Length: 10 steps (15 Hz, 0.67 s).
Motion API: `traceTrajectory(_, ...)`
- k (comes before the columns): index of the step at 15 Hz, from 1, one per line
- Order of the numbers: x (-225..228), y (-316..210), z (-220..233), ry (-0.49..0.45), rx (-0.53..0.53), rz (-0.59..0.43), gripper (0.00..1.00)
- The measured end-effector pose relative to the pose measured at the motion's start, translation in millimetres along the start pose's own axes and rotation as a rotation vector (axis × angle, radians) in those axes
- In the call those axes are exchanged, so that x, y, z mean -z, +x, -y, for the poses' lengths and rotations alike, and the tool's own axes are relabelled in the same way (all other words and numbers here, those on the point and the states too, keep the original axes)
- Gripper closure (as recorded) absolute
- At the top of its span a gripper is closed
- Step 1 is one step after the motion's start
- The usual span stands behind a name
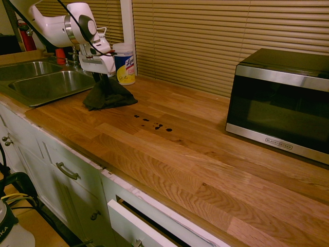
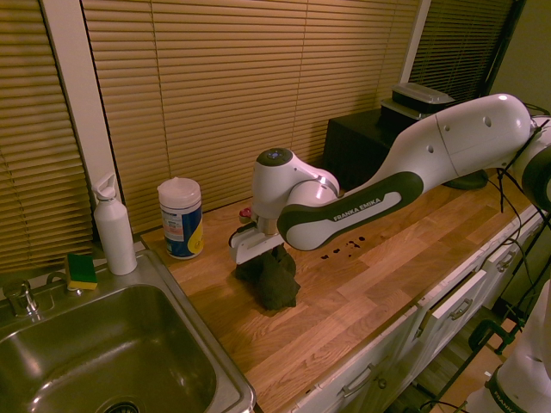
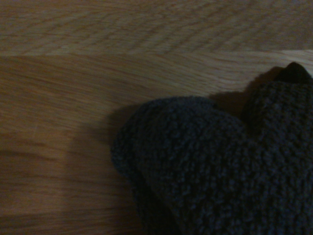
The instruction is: Clear the spill
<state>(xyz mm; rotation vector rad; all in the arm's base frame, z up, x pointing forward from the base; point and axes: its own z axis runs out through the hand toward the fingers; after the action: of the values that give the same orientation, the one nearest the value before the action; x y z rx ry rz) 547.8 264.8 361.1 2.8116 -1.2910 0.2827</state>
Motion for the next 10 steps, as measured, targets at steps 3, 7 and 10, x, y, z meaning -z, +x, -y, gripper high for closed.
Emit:
traceTrajectory(3, -2, 8, -8, -0.01, -0.014, -0.003, 1.0)
traceTrajectory(7, -6, 20, -33, -0.007, -0.037, -0.007, 1.0)
traceTrajectory(10, -10, 34, -58, -0.001, -0.066, -0.007, 1.0)
